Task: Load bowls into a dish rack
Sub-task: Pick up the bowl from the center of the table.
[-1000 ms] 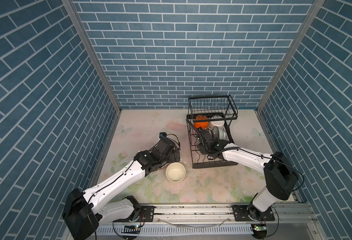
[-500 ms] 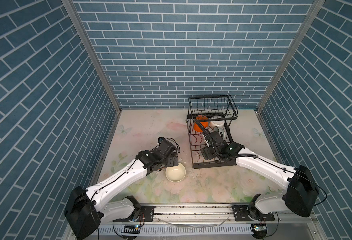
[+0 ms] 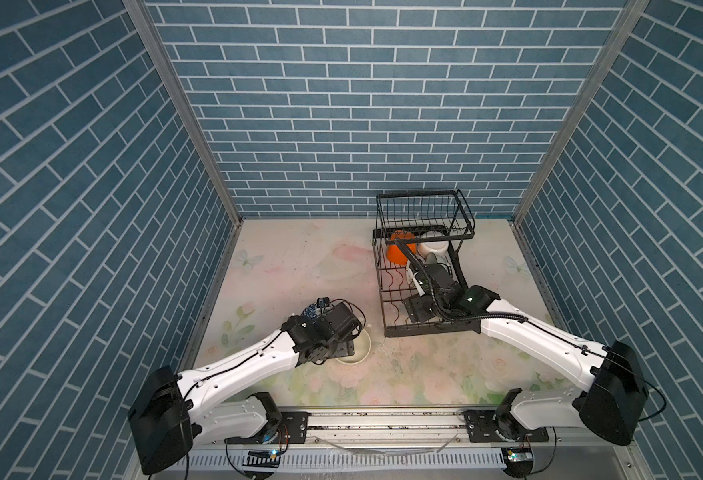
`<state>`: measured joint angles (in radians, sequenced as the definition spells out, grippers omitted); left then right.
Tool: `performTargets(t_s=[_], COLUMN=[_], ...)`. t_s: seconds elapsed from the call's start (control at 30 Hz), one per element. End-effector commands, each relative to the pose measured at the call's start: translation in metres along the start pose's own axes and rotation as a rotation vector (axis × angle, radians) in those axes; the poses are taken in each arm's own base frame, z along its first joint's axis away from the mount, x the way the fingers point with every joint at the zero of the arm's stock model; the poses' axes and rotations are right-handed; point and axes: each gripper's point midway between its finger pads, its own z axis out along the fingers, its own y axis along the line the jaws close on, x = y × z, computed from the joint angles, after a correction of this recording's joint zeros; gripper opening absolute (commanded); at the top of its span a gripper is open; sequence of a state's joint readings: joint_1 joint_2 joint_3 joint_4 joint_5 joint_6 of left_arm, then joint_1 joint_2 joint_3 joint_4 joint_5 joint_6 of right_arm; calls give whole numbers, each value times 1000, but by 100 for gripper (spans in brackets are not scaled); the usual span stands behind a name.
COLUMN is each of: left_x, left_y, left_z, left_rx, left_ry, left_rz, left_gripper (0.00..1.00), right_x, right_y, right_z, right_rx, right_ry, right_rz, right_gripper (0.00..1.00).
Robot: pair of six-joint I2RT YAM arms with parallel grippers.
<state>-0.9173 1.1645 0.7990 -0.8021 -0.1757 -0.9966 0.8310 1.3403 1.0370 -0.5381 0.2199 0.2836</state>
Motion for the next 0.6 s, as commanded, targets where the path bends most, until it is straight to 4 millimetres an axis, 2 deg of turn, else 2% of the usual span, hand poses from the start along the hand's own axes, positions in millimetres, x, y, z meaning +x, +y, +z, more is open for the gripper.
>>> performTargets(t_s=[0.0, 0.23, 0.57], left_x=[6, 10, 15], left_y=[6, 5, 2], left_z=[6, 21, 39], left_rx=[-29, -89, -122], left_ry=[4, 32, 60], left_rz=[-31, -21, -12], left_gripper=[77, 59, 40], right_x=[-18, -14, -7], right_y=[2, -1, -5], right_z=[-16, -20, -18], right_rx=[-23, -17, -4], right_ry=[-60, -73, -67], right_rz=[47, 50, 46], right_gripper=[83, 83, 83])
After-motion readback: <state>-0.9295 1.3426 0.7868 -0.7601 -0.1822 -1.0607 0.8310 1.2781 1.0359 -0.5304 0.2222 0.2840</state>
